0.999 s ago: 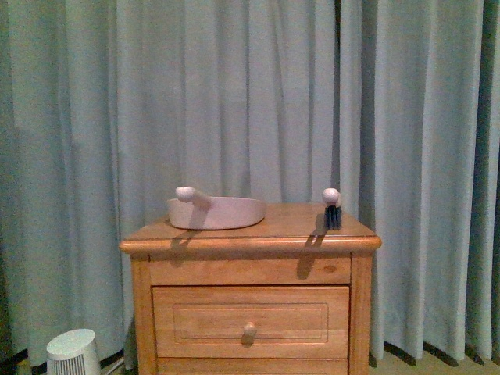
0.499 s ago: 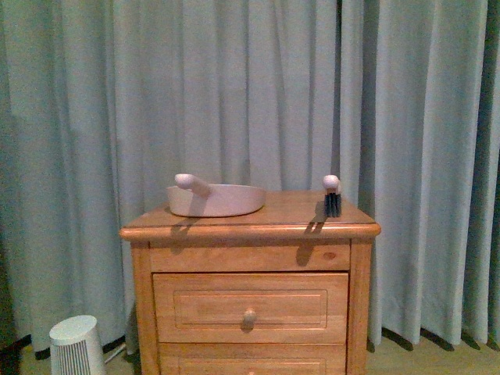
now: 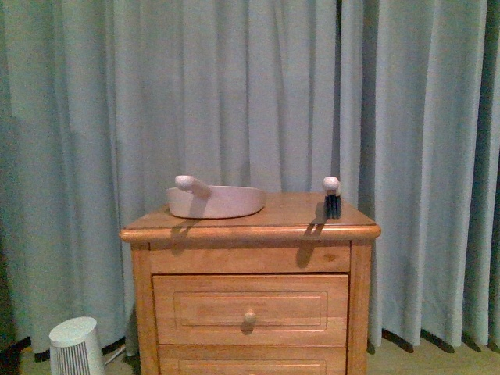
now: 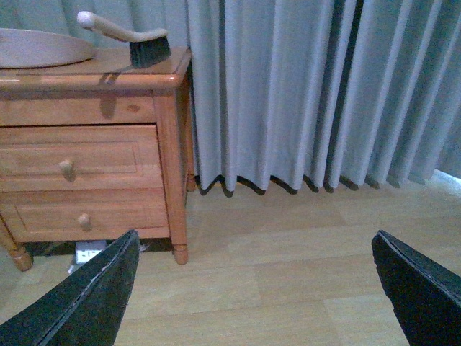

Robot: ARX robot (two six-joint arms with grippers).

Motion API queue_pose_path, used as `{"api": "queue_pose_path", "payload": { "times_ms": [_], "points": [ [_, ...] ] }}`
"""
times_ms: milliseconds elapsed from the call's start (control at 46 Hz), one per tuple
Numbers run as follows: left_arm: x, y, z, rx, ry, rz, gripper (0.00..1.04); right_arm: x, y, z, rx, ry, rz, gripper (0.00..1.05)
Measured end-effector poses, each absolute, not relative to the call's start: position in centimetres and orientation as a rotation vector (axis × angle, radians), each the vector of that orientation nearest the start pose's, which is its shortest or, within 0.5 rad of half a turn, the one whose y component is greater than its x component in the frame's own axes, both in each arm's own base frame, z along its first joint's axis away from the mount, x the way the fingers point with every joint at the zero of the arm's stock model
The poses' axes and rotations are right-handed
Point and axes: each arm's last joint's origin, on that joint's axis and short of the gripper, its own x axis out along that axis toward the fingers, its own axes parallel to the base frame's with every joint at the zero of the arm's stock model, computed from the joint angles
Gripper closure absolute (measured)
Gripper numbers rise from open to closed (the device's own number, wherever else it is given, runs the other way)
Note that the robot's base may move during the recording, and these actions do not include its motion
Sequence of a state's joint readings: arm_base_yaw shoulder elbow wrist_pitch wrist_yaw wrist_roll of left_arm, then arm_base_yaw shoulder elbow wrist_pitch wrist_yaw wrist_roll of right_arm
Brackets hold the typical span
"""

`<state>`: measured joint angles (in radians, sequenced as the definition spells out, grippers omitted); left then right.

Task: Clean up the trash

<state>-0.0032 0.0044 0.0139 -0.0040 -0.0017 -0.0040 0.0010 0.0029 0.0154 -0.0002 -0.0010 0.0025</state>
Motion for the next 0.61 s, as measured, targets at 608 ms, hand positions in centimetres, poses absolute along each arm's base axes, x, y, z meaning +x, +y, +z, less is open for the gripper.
{"api": "queue_pose_path", "payload": {
  "times_ms": [608],
  "points": [
    [9.71,-0.03,16.75,-0.004,-0.006,-0.001,0.08,9.69,0.01,16.85,0.002,-0.012,0.002,0.07]
  ]
}}
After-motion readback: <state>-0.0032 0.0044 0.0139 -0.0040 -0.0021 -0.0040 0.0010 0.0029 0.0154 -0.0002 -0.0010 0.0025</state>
